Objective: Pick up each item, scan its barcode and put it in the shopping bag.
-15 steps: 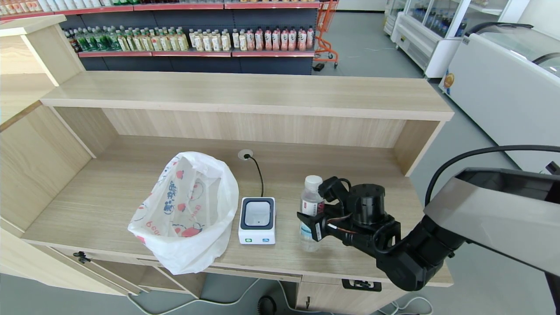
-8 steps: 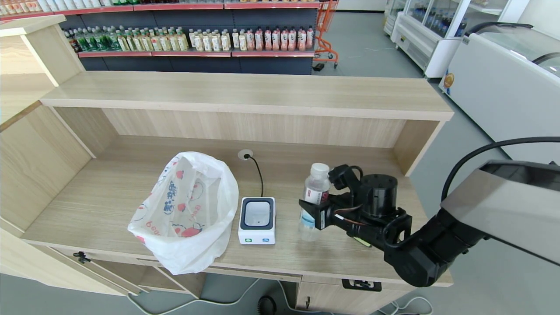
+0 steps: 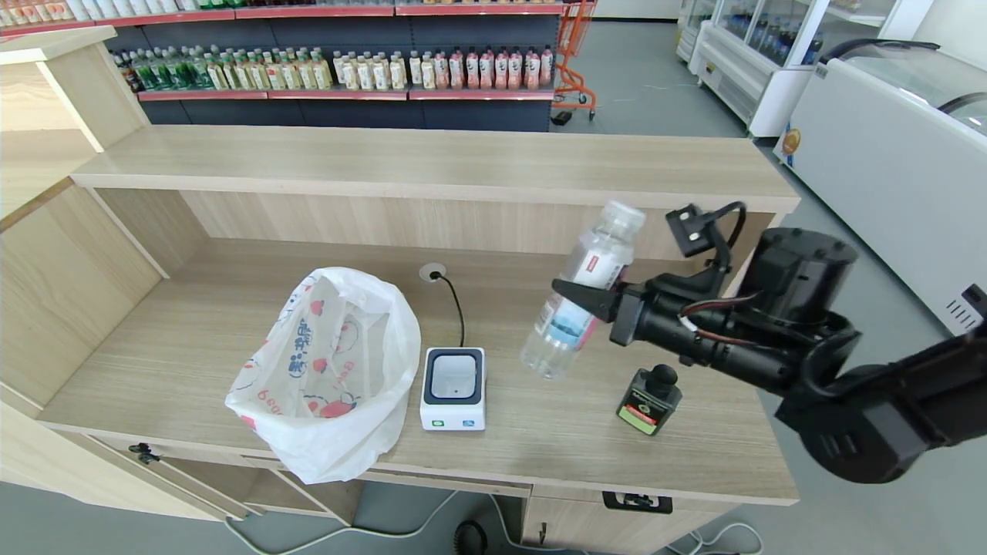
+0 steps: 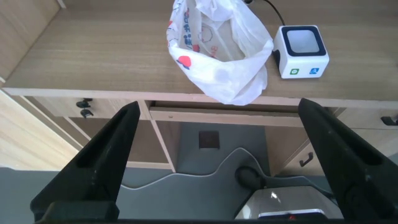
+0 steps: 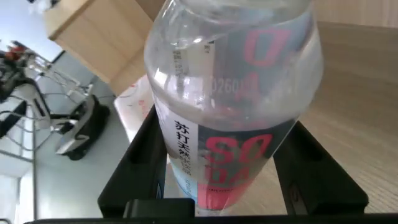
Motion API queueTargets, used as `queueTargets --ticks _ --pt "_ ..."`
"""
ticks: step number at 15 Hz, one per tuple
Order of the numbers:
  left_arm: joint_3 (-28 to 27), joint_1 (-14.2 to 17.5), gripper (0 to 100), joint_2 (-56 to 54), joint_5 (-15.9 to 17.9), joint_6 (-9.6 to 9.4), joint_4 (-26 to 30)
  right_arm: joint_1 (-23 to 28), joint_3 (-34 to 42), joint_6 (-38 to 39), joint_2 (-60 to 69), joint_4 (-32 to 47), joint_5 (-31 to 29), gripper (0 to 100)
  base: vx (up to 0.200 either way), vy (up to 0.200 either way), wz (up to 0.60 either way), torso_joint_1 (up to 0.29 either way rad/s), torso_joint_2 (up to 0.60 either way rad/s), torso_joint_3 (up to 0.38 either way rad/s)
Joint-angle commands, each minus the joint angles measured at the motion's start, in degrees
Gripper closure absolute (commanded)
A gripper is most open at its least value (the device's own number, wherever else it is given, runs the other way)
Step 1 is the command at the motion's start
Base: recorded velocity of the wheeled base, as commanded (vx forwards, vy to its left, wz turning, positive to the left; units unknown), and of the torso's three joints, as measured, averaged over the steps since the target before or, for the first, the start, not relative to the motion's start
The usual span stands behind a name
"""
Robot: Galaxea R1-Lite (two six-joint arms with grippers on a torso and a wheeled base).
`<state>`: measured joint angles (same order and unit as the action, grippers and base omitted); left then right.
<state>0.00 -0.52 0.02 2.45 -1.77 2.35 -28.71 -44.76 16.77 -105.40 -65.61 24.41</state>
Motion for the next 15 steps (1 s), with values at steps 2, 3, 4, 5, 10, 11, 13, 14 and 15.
queueTargets --ticks 2,3,4,5,10,11,13,14,15 --pt "0.0 0.0 0 0.0 0.0 0.01 0.0 1.6 6.3 9.4 20.3 0.7 16.7 100 0.0 0.0 0.0 0.0 0.0 0.0" --pt "0.0 0.0 0 0.0 0.0 0.01 0.0 1.6 6.4 9.7 21.9 1.6 17.9 100 0.0 0.0 0.0 0.0 0.0 0.0" --pt "0.0 0.0 0 0.0 0.0 0.01 0.0 1.5 6.4 9.9 25.3 4.3 20.0 100 0.0 0.0 0.0 0.0 0.0 0.0" --pt "0.0 0.0 0 0.0 -0.1 0.01 0.0 1.2 6.6 10.3 27.4 5.8 21.3 100 0.0 0.0 0.0 0.0 0.0 0.0" --pt "0.0 0.0 0 0.0 -0.1 0.01 0.0 -2.3 11.3 12.8 32.6 6.8 23.8 100 0.0 0.0 0.0 0.0 0.0 0.0" --pt "0.0 0.0 0 0.0 -0.1 0.01 0.0 -3.7 11.5 14.3 33.4 6.5 23.8 100 0.0 0.0 0.0 0.0 0.0 0.0" --pt "0.0 0.0 0 0.0 0.0 0.01 0.0 -6.4 11.0 15.9 34.6 6.4 23.8 100 0.0 0.0 0.0 0.0 0.0 0.0" --pt "0.0 0.0 0 0.0 0.0 0.01 0.0 -7.4 10.8 16.1 34.7 6.4 23.8 100 0.0 0.0 0.0 0.0 0.0 0.0" --pt "0.0 0.0 0 0.1 -0.1 0.01 0.0 -9.1 10.8 16.1 35.0 6.5 23.9 100 0.0 0.0 0.0 0.0 0.0 0.0"
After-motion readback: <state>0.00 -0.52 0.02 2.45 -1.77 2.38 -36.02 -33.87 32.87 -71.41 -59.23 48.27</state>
